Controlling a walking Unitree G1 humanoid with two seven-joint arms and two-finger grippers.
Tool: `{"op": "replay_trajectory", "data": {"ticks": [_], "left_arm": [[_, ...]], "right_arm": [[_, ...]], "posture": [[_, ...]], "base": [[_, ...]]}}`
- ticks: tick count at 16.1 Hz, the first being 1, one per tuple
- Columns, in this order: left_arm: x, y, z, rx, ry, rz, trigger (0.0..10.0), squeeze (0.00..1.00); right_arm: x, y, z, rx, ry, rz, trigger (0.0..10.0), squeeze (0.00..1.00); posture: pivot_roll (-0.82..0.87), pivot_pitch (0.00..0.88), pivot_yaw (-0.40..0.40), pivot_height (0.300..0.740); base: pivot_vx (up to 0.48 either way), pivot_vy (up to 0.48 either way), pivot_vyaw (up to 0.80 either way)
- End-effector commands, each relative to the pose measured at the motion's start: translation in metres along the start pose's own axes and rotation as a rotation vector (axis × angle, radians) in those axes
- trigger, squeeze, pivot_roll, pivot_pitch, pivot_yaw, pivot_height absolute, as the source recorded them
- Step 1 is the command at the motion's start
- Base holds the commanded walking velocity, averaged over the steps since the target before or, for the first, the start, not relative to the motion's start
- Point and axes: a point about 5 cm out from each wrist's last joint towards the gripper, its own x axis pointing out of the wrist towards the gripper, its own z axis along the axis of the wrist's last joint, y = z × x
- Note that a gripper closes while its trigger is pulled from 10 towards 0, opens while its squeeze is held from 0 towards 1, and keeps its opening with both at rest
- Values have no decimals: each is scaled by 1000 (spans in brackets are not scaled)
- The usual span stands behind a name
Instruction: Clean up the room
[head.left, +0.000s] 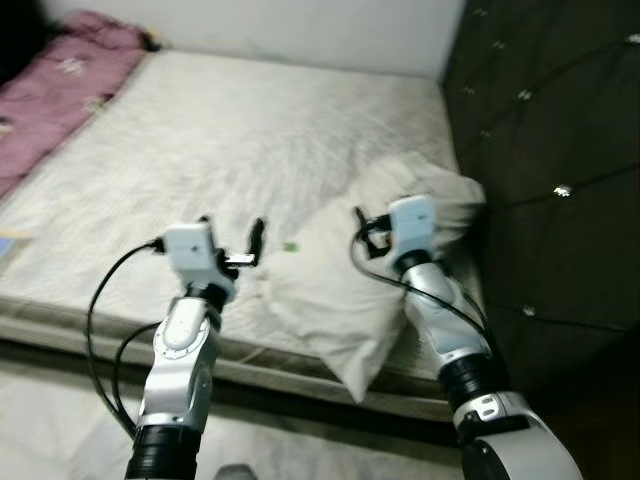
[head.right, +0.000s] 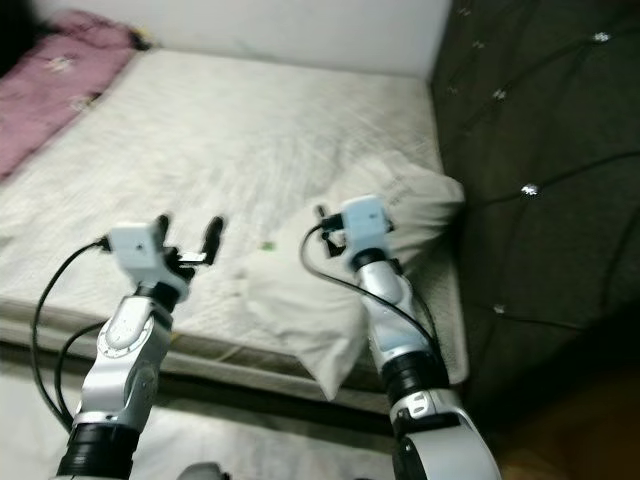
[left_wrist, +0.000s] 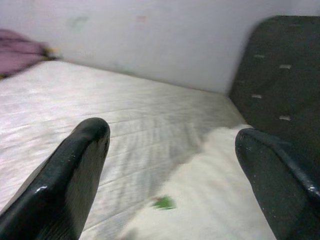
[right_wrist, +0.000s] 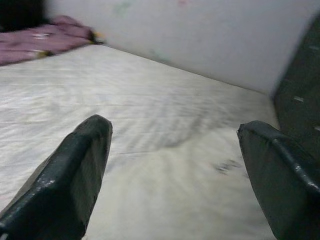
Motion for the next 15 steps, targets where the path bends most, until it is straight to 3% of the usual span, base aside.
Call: {"op": "replay_trajectory", "data": {"ticks": [1, 2, 4, 5, 6, 8, 9, 13, 15], "left_arm": [[3, 2, 3, 10, -8, 8, 10000, 0], [3, 2, 5, -1, -16, -3, 10000, 0], [4, 4, 12, 62, -50, -13, 10000, 0], [4, 4, 15, 41, -59, -6, 10000, 0], [1, 5, 14, 95, -50, 27, 10000, 0], [-3, 6, 9, 95, -23, 45, 10000, 0], [-4, 7, 9, 72, -22, 49, 10000, 0], [-2, -2, 1, -3, -5, -40, 10000, 0], [4, -2, -4, -31, 7, -28, 10000, 0]], "right_arm": [[3, -4, 0, -17, 17, 8, 10000, 0], [4, -3, 0, -26, 24, 14, 10000, 0], [7, 0, 1, -65, 43, 22, 10000, 0], [8, 5, 1, -74, 46, 36, 10000, 0], [6, 9, -3, -71, 53, 44, 10000, 0], [4, 13, -7, -54, 63, 49, 10000, 0], [4, 15, -4, -5, 39, 67, 10000, 0], [3, 14, -8, 26, 30, 57, 10000, 0], [4, 12, -7, 62, 25, 31, 10000, 0]], "posture": [[56, 0, 2, 740], [58, 0, 2, 740], [54, 0, 1, 740], [65, 0, 3, 740], [76, 0, 6, 740], [78, 0, 6, 740], [78, 0, 1, 740], [67, 0, 4, 740], [61, 0, 15, 740]], "base": [[0, 0, 0], [0, 0, 0], [0, 0, 0], [0, 0, 0], [0, 0, 0], [0, 0, 0], [0, 0, 0], [0, 0, 200], [0, 0, 297]]}}
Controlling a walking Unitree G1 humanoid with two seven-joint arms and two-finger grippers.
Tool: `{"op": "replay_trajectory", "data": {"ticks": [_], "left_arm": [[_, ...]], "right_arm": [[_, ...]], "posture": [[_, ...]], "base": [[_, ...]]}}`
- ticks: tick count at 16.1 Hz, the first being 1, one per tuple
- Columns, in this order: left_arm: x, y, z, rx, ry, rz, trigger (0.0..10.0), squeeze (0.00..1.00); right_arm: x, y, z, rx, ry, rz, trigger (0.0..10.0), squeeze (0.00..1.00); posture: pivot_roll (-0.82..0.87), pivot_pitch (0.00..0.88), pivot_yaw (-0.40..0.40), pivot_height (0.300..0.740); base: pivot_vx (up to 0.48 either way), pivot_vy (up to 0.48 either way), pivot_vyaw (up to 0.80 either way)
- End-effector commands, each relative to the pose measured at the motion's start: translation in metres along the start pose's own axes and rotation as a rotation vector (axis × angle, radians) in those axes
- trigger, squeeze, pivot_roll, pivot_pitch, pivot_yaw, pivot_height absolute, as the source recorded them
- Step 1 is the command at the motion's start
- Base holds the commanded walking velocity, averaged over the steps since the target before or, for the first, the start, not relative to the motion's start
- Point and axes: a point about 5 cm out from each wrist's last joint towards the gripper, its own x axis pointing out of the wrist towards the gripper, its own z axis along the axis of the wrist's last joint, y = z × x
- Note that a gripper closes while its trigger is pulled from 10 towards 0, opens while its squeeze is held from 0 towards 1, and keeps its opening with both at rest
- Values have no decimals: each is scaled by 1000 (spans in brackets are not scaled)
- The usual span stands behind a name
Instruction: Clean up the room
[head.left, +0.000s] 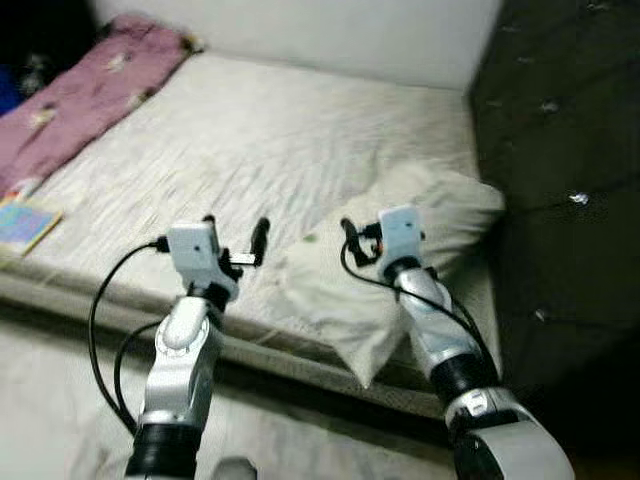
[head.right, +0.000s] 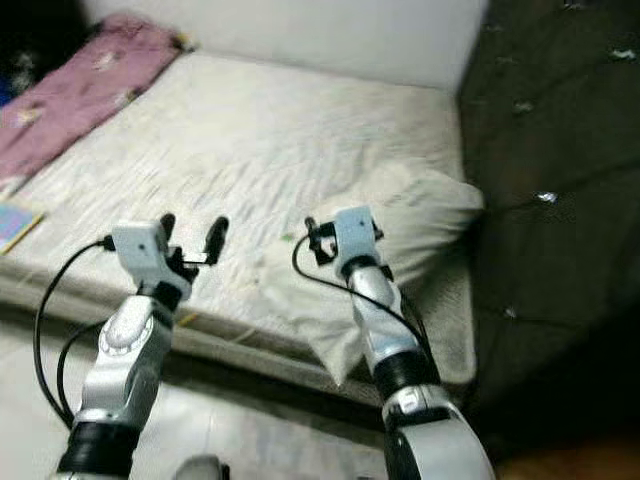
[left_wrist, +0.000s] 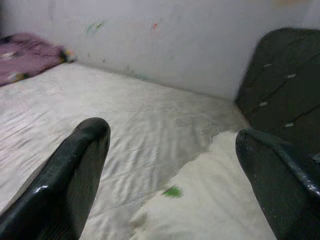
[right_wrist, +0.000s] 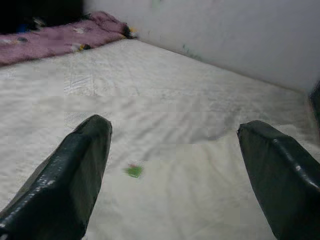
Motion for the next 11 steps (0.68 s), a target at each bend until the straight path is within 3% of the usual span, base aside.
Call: {"op": "replay_trajectory", "data": {"ticks": [1, 6, 11], "left_arm": [[3, 1, 0, -10, -2, 6, 10000, 0], [15, -10, 10, 2, -43, -58, 10000, 0], [16, -11, 10, -4, -52, -57, 10000, 0]], "right_arm": [[2, 0, 2, 28, -8, -11, 10000, 0], [8, 2, 9, 15, -28, -18, 10000, 0], [12, 5, 12, 17, -35, -14, 10000, 0]], "posture": [[61, 0, 15, 740], [61, 0, 3, 740], [65, 0, -1, 740]], "base": [[0, 0, 0], [227, 0, 0], [325, 0, 0]]}}
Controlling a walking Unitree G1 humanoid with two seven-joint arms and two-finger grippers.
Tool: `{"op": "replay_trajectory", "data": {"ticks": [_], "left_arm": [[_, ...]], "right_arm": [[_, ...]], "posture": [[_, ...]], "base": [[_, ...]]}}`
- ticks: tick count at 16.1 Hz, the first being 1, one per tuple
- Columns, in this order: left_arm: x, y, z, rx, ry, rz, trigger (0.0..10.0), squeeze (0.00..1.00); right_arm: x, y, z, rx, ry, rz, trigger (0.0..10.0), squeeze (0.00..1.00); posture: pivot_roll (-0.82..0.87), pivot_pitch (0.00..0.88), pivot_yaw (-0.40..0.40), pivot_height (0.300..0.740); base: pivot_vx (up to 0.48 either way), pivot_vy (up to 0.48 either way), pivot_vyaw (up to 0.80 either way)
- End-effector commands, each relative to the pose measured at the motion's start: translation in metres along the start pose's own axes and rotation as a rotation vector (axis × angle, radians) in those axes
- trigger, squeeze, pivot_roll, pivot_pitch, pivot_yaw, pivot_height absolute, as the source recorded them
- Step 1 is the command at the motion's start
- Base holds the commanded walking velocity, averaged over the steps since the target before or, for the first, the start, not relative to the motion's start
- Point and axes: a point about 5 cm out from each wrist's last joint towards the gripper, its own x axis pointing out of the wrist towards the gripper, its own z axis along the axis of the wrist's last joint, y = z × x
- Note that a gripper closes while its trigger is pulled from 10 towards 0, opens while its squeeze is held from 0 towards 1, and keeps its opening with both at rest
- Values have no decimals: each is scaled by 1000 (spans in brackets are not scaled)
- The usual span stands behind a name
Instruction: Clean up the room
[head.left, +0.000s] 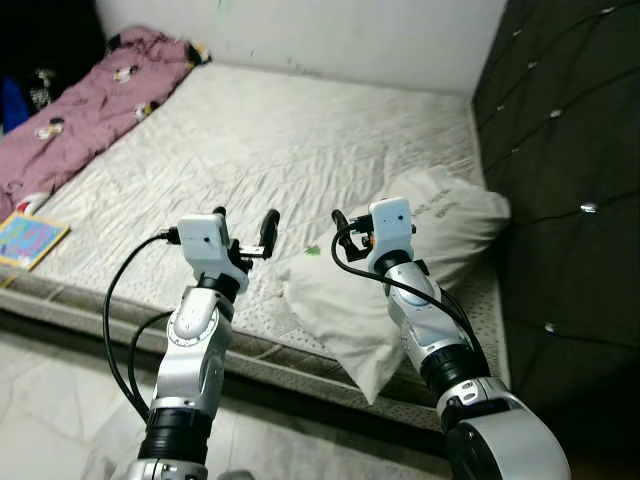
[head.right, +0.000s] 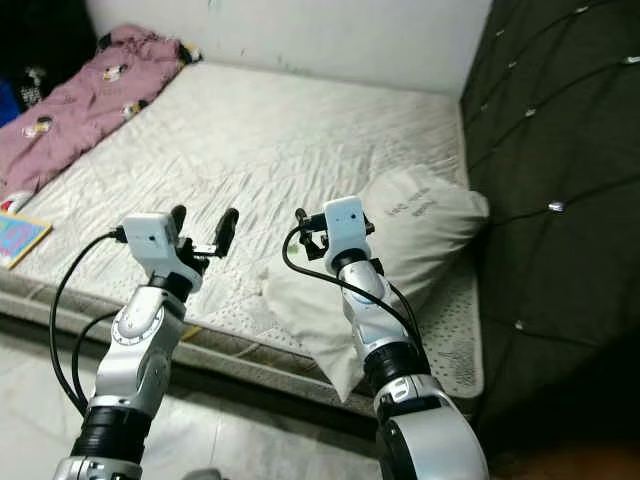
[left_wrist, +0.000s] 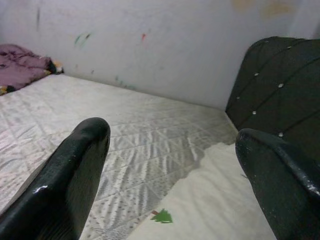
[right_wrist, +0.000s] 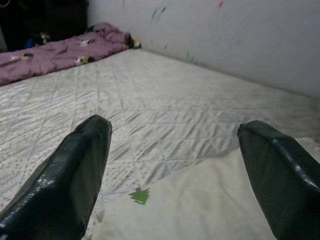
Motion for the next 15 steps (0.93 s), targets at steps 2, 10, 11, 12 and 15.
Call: {"op": "replay_trajectory", "data": {"ticks": [2, 10, 11, 12, 15], "left_arm": [[4, 0, 1, -1, -9, -10, 10000, 0], [6, -4, 1, -21, -15, -13, 10000, 0], [6, -4, 0, -24, -14, -9, 10000, 0], [7, -4, 0, -26, -12, 0, 10000, 0], [8, 0, -2, -22, -3, 36, 10000, 0]], "right_arm": [[5, 0, 7, 3, -22, -9, 10000, 0], [6, -2, 7, 4, -20, -21, 10000, 0], [6, -2, 6, 5, -16, -24, 10000, 0], [6, -3, 4, 6, -5, -27, 10000, 0], [7, -3, 3, 7, -1, -31, 10000, 0]], "posture": [[63, 0, 1, 740], [65, 0, -4, 740], [66, 0, -4, 740], [66, 0, -4, 740], [69, 0, -6, 740]], "base": [[332, 0, 0], [202, 0, 0], [0, 0, 0], [0, 0, 0], [0, 0, -710]]}}
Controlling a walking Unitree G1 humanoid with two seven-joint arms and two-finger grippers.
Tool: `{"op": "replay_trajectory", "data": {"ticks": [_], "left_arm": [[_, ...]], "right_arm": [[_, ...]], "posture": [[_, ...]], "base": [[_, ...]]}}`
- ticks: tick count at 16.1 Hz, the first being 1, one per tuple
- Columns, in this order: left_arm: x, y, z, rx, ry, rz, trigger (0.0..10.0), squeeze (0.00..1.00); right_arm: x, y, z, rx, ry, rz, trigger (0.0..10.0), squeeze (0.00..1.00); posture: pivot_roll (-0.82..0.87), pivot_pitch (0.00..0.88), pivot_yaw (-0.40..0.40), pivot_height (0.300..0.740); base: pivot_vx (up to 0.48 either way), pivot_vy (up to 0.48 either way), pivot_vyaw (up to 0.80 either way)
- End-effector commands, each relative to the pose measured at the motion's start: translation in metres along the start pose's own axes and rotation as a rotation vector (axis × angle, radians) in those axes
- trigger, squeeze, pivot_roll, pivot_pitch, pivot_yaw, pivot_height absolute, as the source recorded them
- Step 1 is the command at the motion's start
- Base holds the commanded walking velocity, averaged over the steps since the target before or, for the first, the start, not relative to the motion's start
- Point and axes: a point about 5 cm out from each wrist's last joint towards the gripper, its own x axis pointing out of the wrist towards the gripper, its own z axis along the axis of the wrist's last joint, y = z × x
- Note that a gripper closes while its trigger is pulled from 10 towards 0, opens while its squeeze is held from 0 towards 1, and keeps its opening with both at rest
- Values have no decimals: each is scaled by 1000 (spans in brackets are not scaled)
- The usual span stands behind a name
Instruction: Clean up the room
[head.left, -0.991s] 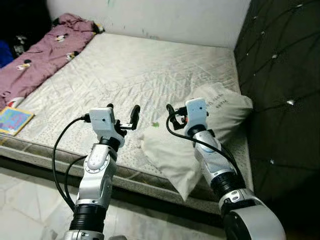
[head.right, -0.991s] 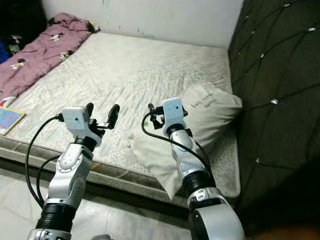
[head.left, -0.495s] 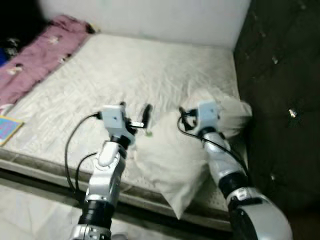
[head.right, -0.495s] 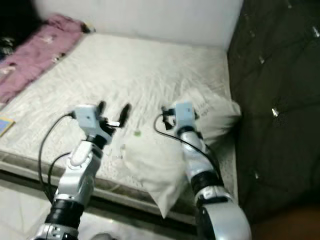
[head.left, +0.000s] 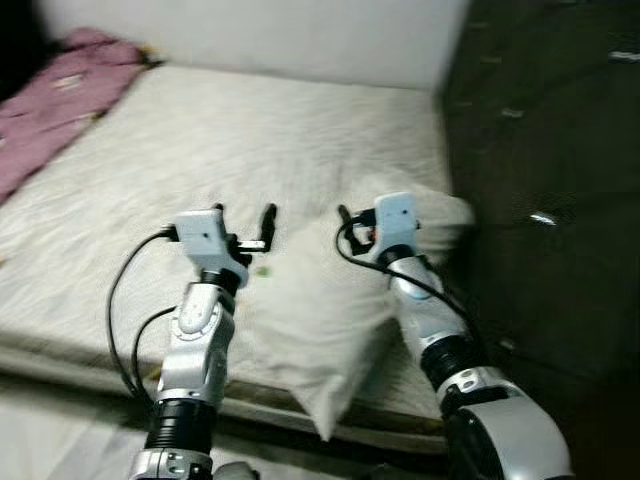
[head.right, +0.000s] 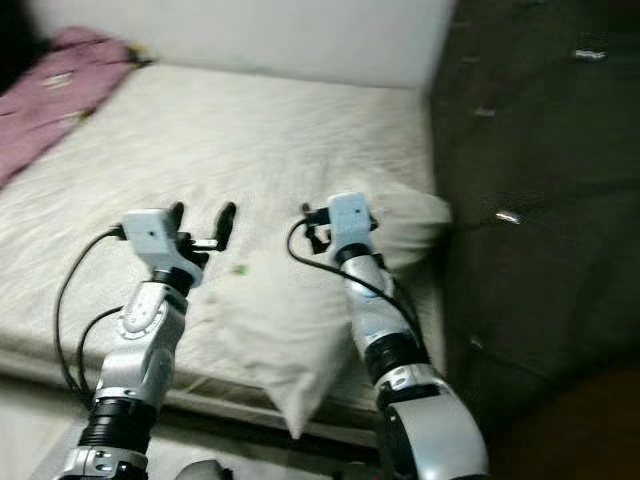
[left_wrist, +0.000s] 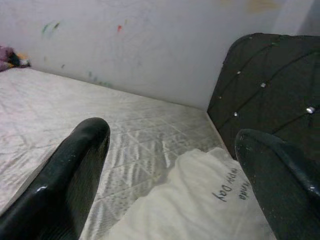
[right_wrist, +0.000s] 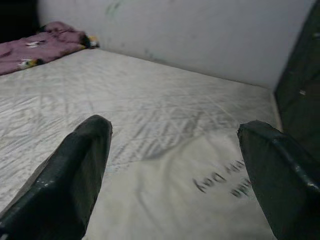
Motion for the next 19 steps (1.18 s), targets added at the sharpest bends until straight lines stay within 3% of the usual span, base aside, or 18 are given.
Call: {"op": "replay_trajectory", "data": {"ticks": [1, 4, 13, 19], "left_arm": [[2, 1, -1, 6, 8, 4, 10000, 0], [2, 1, -1, 8, 11, 0, 10000, 0], [4, -1, 0, 2, 2, -14, 10000, 0], [3, 10, -2, -9, 6, 43, 10000, 0]], "right_arm": [[1, -1, 1, -1, 1, -6, 10000, 0], [1, -1, 1, -4, -1, -4, 10000, 0], [2, 0, 2, 0, -2, -6, 10000, 0], [3, -1, 2, 3, 2, -14, 10000, 0]], "posture": [[69, 0, -6, 740], [70, 0, -6, 740], [69, 0, -4, 740], [68, 0, -3, 740]], "base": [[0, 0, -800], [0, 0, -477], [0, 456, 0], [0, 0, 0]]}}
